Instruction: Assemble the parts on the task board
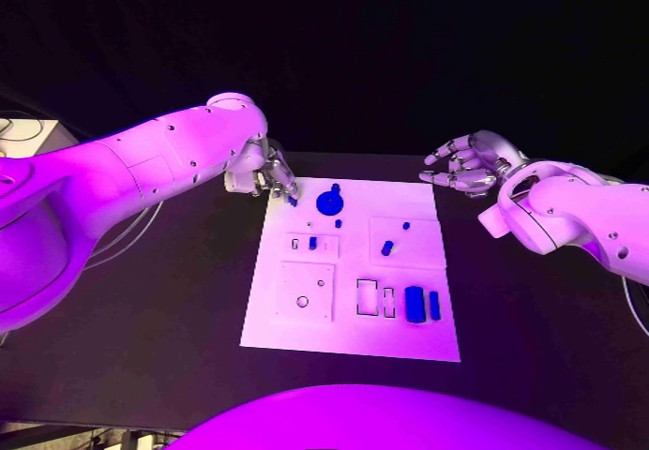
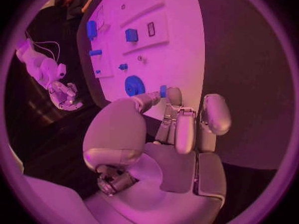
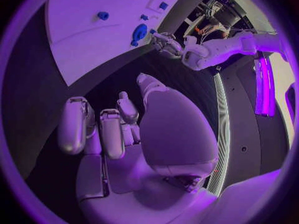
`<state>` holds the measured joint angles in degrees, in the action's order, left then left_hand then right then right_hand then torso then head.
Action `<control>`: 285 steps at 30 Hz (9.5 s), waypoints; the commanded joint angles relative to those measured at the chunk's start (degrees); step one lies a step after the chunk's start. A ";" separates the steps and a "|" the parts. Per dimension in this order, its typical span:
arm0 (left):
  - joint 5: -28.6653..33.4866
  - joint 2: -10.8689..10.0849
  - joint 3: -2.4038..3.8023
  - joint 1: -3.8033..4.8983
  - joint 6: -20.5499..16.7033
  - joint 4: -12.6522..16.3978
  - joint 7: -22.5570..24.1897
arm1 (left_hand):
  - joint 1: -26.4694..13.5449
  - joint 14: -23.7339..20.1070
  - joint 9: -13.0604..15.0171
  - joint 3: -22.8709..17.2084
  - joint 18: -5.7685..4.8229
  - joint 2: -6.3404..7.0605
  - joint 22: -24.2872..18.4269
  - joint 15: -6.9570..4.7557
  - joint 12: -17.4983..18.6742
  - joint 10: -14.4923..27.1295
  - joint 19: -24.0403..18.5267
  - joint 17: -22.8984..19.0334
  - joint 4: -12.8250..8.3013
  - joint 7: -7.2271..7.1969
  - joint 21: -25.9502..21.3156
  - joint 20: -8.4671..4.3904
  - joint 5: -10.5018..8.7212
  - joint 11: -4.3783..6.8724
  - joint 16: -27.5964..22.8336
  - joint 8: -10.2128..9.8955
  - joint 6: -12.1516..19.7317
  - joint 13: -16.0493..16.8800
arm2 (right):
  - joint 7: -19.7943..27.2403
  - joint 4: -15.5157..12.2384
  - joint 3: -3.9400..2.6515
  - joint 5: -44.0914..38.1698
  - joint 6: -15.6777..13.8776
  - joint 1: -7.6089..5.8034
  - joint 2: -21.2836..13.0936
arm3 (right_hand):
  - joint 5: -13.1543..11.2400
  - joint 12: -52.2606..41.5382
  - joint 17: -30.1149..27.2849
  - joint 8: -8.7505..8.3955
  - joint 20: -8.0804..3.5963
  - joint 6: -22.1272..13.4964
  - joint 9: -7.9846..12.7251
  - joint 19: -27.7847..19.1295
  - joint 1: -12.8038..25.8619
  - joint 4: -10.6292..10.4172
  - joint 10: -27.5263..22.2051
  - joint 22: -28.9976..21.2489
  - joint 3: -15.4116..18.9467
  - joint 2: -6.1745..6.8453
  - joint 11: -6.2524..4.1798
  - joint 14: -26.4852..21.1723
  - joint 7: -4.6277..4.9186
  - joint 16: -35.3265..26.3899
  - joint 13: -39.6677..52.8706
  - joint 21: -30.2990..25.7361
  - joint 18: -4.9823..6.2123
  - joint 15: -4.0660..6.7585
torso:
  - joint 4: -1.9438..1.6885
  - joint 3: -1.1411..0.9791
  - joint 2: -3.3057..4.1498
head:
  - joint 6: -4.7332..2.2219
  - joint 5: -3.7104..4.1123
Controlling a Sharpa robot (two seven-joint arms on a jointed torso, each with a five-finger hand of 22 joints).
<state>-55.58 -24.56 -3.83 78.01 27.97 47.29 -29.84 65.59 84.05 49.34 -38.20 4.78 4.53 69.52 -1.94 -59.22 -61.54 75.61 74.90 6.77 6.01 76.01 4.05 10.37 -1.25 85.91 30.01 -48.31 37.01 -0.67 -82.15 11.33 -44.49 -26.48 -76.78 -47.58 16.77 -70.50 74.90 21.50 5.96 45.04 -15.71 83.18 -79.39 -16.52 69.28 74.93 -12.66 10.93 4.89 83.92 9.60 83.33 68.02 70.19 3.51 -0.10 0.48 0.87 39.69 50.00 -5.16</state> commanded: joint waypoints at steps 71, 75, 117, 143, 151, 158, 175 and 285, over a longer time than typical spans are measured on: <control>-9.09 -18.87 -0.77 -4.19 -10.72 36.09 1.05 | -5.63 5.16 3.70 -15.98 -1.27 4.90 7.18 -2.43 -4.65 -10.72 5.34 12.44 -12.21 -2.67 5.44 -1.96 14.31 2.35 2.56 3.80 -5.44 7.98 | 0.36 -0.07 0.02 -0.09 0.76 0.18 -1.35 | 0.37 -0.33 5.36 0.11 0.10 -0.37 0.10 -0.15 0.02 0.24 0.02 2.98 -0.10 -0.28 -0.07 2.89 0.10 -0.13 0.00 0.07 0.60 -0.21 | -0.69 -0.03 -0.40 | 0.00 0.13; -9.59 -18.83 -0.86 -4.19 -10.46 36.07 0.93 | -5.63 5.16 3.70 -15.98 -1.27 4.90 7.18 -2.43 -4.65 -10.72 5.34 12.44 -12.21 -2.67 5.44 -1.96 14.31 2.35 2.56 3.80 -5.44 7.98 | 0.36 -0.06 0.02 -0.09 0.77 0.19 -1.35 | 0.37 -0.33 5.36 0.11 0.10 -0.37 0.10 -0.15 0.02 0.24 0.02 2.98 -0.10 -0.28 -0.07 2.89 0.10 -0.13 0.00 0.07 0.60 -0.21 | -0.66 -0.01 -0.40 | 0.00 0.08; -10.94 -18.28 -0.99 -4.96 -9.52 35.65 0.42 | -5.60 5.11 3.60 -16.18 -1.22 4.89 7.01 -2.48 -4.46 -10.77 5.21 12.27 -12.11 -2.69 5.33 -2.02 14.31 2.38 2.46 3.64 -5.59 7.82 | 0.61 0.01 0.02 -0.01 0.53 0.28 -1.27 | 0.58 -0.44 5.51 0.15 0.08 -0.34 0.14 -0.05 0.06 0.19 0.12 3.13 -0.20 -0.26 -0.08 2.95 0.09 -0.04 0.01 0.26 0.55 -0.20 | -0.69 -0.06 -0.44 | 0.00 0.36; -10.12 -16.94 -1.08 -4.95 -9.08 34.49 0.27 | -5.80 5.19 3.49 -16.29 -1.31 5.11 7.36 -2.54 -4.93 -11.44 5.43 12.54 -11.99 -2.79 5.56 -2.09 15.19 2.46 2.62 3.48 -6.00 8.75 | 0.57 0.02 0.02 0.00 0.60 0.29 -1.23 | 0.58 -0.44 5.51 0.15 0.08 -0.34 0.14 -0.05 0.06 0.19 0.12 3.13 -0.20 -0.26 -0.08 2.95 0.09 -0.04 0.01 0.26 0.55 -0.20 | -0.62 -0.11 -0.39 | 0.00 0.17; -9.55 -16.30 -1.34 -4.95 -7.78 34.25 0.20 | -6.59 5.49 3.46 -15.62 -1.45 5.54 7.91 -2.68 -6.26 -13.04 5.76 13.52 -11.74 -3.14 5.91 -2.22 17.45 2.73 3.19 3.48 -7.04 11.13 | 0.60 -0.03 0.02 0.00 0.57 0.29 -1.32 | 0.58 -0.44 5.51 0.15 0.08 -0.34 0.14 -0.05 0.06 0.19 0.12 3.13 -0.20 -0.26 -0.08 2.95 0.09 -0.04 0.01 0.26 0.55 -0.20 | -0.58 -0.11 -0.43 | 0.00 0.31; -9.51 -15.88 -1.53 -4.96 -8.87 33.84 0.22 | -7.23 5.43 3.49 -14.91 -1.41 5.50 7.78 -2.74 -6.16 -13.26 5.67 13.31 -11.20 -3.26 5.81 -2.27 17.43 2.81 3.07 3.51 -7.23 11.10 | 0.62 -0.09 0.02 0.00 0.55 0.30 -1.38 | 0.66 -0.39 5.45 0.20 0.06 -0.27 0.17 -0.08 0.02 0.21 0.06 3.06 -0.31 -0.22 -0.11 2.94 0.07 -0.10 -0.16 0.10 0.58 -0.18 | -0.62 -0.10 -0.40 | 0.00 0.51; -9.78 -15.64 -2.04 -5.01 -10.83 33.38 0.34 | -9.61 5.40 3.84 -9.64 -1.41 6.00 7.63 -3.05 -5.65 -13.64 5.59 13.23 -8.88 -3.95 5.48 -2.51 16.61 3.24 3.02 3.59 -6.80 11.18 | 0.63 -0.15 0.02 0.00 0.54 0.30 -1.47 | 0.66 -0.39 5.45 0.20 0.06 -0.27 0.17 -0.08 0.02 0.21 0.06 3.06 -0.31 -0.22 -0.11 2.94 0.07 -0.10 -0.16 0.10 0.58 -0.18 | -0.66 -0.06 -0.46 | 0.00 0.81; -34.97 -6.54 -3.54 -8.00 -32.98 23.84 30.05 | 15.46 -14.60 -26.96 6.45 5.50 10.15 -21.41 3.28 18.08 15.14 -18.63 -22.41 -2.57 1.54 -22.59 2.92 -0.75 -3.96 -14.97 -8.93 -0.45 -22.26 | 1.03 -0.29 0.00 0.20 0.78 0.83 -0.78 | 0.79 -0.43 5.54 0.31 0.03 -0.15 0.23 -0.09 -0.08 0.26 0.05 3.02 -0.58 -0.19 -0.14 2.98 0.04 -0.07 -0.29 -0.08 0.60 -0.15 | -0.66 -0.04 -0.38 | 0.00 2.74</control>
<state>-89.27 -31.30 -7.39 70.02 -6.06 71.13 1.45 80.45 69.11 22.46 -31.48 9.71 14.67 48.00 1.34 -40.94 -45.97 56.62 52.49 4.22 7.50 53.21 6.87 9.35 -5.20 70.75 21.37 -48.39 14.84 -0.31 -82.32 11.34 -44.12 -26.40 -75.98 -48.41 17.19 -70.72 74.91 21.50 5.96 45.04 -15.53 83.18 -79.39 -16.20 69.28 74.94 -12.98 10.93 4.89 83.92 9.60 83.33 67.77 70.20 3.51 -0.10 -0.13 0.82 39.30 50.00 -2.49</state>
